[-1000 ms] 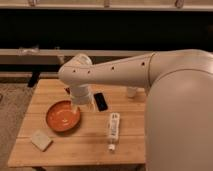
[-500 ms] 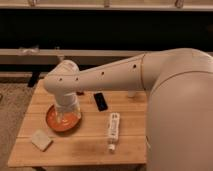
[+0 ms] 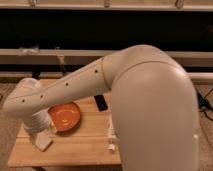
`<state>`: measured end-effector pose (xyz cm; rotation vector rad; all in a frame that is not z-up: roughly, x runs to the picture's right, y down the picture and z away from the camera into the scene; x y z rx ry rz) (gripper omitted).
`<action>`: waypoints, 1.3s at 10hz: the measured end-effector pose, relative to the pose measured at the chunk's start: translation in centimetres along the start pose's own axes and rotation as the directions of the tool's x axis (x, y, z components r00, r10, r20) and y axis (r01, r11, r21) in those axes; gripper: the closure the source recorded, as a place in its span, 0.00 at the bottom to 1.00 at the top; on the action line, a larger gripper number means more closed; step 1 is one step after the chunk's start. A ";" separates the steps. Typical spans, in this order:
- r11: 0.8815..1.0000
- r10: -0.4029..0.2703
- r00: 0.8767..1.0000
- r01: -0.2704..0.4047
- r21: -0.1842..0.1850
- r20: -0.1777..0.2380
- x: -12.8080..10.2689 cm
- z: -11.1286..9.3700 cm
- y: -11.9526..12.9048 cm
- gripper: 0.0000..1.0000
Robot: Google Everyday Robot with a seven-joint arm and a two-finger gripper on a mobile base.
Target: Place the white sponge in the ceramic cup
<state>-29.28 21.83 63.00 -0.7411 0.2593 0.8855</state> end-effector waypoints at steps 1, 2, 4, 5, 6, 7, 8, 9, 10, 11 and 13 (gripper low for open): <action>0.999 -0.051 0.999 0.051 0.011 -0.014 -0.1 1.2 1.4 0.35; 0.992 -0.121 0.992 0.122 0.023 -0.033 -0.5 3.1 3.4 0.35; 0.978 -0.204 0.977 0.207 0.032 -0.061 -1.1 5.8 5.5 0.35; 0.968 -0.245 0.967 0.248 0.039 -0.071 -1.4 7.2 6.0 0.35; 0.960 -0.271 0.959 0.275 0.045 -0.079 -1.7 8.3 6.3 0.35; 0.957 -0.281 0.956 0.285 0.044 -0.082 -2.1 8.9 6.6 0.35; 0.958 -0.280 0.957 0.284 0.042 -0.078 -2.8 9.1 6.5 0.35; 0.961 -0.272 0.959 0.275 0.040 -0.079 -3.7 9.3 5.9 0.35; 0.965 -0.257 0.963 0.261 0.036 -0.079 -4.5 9.5 4.9 0.35; 0.968 -0.247 0.966 0.250 0.033 -0.077 -5.1 9.6 4.2 0.35; 0.969 -0.244 0.967 0.247 0.027 -0.077 -5.9 10.0 4.0 0.35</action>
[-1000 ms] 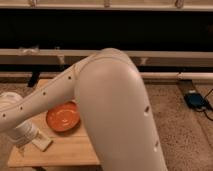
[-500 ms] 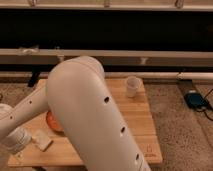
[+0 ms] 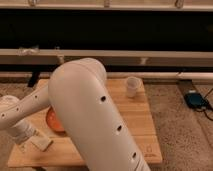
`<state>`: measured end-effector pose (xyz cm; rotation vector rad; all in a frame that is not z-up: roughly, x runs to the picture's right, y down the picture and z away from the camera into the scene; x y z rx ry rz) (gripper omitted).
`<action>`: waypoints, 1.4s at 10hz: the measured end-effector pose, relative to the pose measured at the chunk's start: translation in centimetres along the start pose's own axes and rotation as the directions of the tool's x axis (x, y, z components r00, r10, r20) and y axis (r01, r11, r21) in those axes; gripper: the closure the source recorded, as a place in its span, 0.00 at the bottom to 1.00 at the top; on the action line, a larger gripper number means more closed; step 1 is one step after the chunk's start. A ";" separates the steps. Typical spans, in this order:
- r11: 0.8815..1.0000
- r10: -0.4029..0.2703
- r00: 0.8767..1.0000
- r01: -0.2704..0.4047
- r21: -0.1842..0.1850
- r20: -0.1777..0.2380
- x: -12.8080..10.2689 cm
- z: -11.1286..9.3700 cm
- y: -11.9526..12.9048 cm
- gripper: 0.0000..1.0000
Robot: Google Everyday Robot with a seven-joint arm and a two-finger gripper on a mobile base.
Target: Place the white sponge in the ceramic cup
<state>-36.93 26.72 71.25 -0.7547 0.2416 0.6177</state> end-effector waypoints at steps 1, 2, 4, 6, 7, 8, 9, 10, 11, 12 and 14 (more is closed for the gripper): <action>1.000 0.001 1.000 -0.001 -0.003 -0.005 -0.3 0.5 -0.2 0.35; 1.000 0.000 1.000 0.000 -0.002 -0.009 -0.5 1.0 -0.5 0.35; 1.000 -0.008 1.000 0.008 0.000 -0.005 -1.0 1.5 -0.6 0.35; 1.000 -0.011 1.000 0.011 0.003 0.001 -1.6 1.7 -0.8 0.35; 1.000 -0.007 1.000 0.007 0.009 0.007 -2.0 1.8 -1.4 0.35; 1.000 -0.003 1.000 0.003 0.012 0.010 -2.2 1.9 -1.8 0.35; 1.000 -0.004 1.000 0.004 0.020 0.012 -2.4 2.1 -2.1 0.35; 1.000 -0.007 1.000 0.007 0.026 0.012 -2.7 2.3 -2.1 0.35; 1.000 -0.006 1.000 0.005 0.030 0.014 -2.9 2.5 -2.3 0.35; 0.999 -0.003 1.000 0.003 0.035 0.014 -3.0 2.7 -2.6 0.35; 0.999 -0.005 1.000 0.004 0.047 0.011 -3.1 2.9 -3.1 0.35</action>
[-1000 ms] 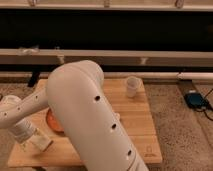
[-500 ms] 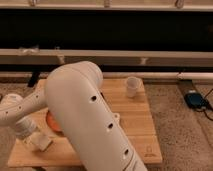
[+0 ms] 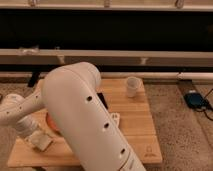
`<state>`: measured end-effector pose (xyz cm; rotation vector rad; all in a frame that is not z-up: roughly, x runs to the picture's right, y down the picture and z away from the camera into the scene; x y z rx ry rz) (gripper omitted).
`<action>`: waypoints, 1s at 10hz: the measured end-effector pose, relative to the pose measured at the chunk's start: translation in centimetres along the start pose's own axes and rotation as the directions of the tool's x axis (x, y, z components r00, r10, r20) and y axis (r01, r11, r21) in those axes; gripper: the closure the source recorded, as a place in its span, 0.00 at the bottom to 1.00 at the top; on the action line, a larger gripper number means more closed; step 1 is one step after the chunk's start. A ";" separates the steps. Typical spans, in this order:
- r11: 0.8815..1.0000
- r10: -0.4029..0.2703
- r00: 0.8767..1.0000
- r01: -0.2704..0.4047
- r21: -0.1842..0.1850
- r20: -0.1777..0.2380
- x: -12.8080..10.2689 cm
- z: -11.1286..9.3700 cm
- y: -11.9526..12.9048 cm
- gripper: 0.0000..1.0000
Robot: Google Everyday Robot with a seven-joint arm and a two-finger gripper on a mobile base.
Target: Place the white sponge in the ceramic cup
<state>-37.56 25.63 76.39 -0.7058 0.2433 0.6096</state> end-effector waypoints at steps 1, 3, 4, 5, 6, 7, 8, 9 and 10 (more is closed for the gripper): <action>1.000 -0.002 1.000 0.002 0.008 -0.002 0.0 0.1 -0.1 0.35; 1.000 -0.001 1.000 0.001 0.020 -0.010 -0.2 0.6 -0.8 0.35; 1.000 0.002 1.000 -0.002 0.023 -0.019 -0.1 1.0 -1.2 0.35; 1.000 0.001 1.000 0.000 0.025 -0.027 0.0 1.4 -1.2 0.35; 1.000 -0.006 0.999 0.007 0.026 -0.037 0.1 1.7 -1.1 0.36; 1.000 -0.011 0.999 0.012 0.026 -0.043 0.2 1.9 -1.0 0.40; 1.000 -0.016 0.999 0.018 0.025 -0.049 0.3 2.1 -1.0 0.49; 0.999 -0.022 0.998 0.023 0.022 -0.052 0.5 2.0 -1.0 0.62; 0.999 -0.027 0.998 0.027 0.017 -0.049 0.6 1.6 -0.9 0.70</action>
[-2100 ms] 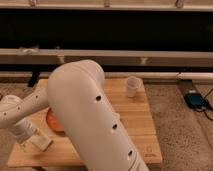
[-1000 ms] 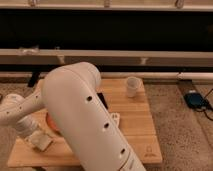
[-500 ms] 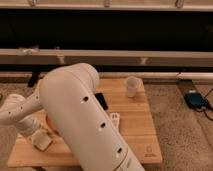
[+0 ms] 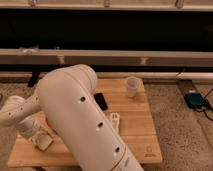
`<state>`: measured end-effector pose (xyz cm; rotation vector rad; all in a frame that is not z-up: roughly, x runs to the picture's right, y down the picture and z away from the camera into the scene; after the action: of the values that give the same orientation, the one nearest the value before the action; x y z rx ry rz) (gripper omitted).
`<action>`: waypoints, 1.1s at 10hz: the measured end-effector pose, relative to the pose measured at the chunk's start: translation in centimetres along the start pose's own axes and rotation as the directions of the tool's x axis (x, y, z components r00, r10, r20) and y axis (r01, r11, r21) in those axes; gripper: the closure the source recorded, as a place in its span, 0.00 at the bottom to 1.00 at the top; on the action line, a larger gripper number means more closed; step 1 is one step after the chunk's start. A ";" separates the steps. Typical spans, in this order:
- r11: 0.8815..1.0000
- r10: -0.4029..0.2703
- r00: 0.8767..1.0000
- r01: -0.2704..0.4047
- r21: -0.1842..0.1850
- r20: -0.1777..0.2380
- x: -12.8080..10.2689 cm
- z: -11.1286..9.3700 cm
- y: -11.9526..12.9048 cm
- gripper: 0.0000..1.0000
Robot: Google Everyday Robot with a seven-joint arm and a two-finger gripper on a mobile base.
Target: Place the white sponge in the ceramic cup
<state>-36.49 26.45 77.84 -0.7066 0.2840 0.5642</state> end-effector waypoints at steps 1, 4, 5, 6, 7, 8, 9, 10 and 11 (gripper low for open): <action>1.000 -0.004 1.000 0.004 -0.005 0.006 0.1 -0.6 0.1 0.77; 0.998 -0.019 0.997 0.022 -0.053 0.071 0.5 -5.0 0.7 1.00; 0.997 -0.023 0.994 0.031 -0.069 0.107 0.7 -7.5 1.0 1.00; 0.996 -0.022 0.990 0.034 -0.082 0.140 0.9 -10.0 1.0 1.00; 0.995 -0.012 0.985 0.029 -0.095 0.172 1.1 -12.4 0.6 1.00; 0.994 0.009 0.979 0.013 -0.105 0.204 1.3 -14.8 -0.3 1.00; 0.994 0.035 0.972 -0.010 -0.109 0.230 1.5 -16.7 -1.6 1.00; 0.993 0.068 0.965 -0.039 -0.114 0.255 1.6 -18.2 -3.4 1.00; 0.990 0.098 0.958 -0.067 -0.121 0.270 1.6 -19.0 -5.3 1.00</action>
<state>-33.25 10.89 66.10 -0.7153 0.0218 0.7547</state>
